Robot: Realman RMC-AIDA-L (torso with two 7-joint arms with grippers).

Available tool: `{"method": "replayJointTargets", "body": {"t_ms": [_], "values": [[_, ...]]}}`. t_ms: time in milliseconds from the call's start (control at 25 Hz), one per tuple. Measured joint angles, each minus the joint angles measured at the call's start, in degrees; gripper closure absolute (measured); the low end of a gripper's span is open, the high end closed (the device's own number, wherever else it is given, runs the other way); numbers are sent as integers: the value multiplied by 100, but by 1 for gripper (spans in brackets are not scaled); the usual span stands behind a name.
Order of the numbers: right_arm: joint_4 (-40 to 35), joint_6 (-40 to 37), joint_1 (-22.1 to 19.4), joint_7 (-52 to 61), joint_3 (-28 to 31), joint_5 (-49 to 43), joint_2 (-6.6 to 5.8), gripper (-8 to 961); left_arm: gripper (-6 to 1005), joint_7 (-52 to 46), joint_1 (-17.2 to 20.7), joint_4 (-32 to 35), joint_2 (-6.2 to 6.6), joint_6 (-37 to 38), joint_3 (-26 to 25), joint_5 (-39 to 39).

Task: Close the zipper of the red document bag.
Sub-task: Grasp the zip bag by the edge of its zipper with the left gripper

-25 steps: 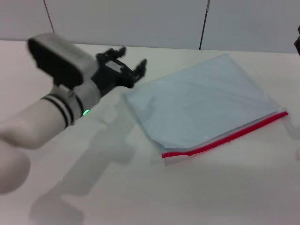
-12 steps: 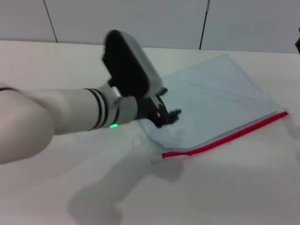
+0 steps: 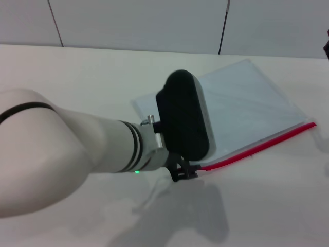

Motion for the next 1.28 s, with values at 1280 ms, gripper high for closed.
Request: {"method": "replayJointTargets", "body": {"t_ms": [1280], "values": [[0, -54, -8, 0, 0, 7, 2, 220, 351, 425, -77, -1507, -22, -1856, 534, 455]]}}
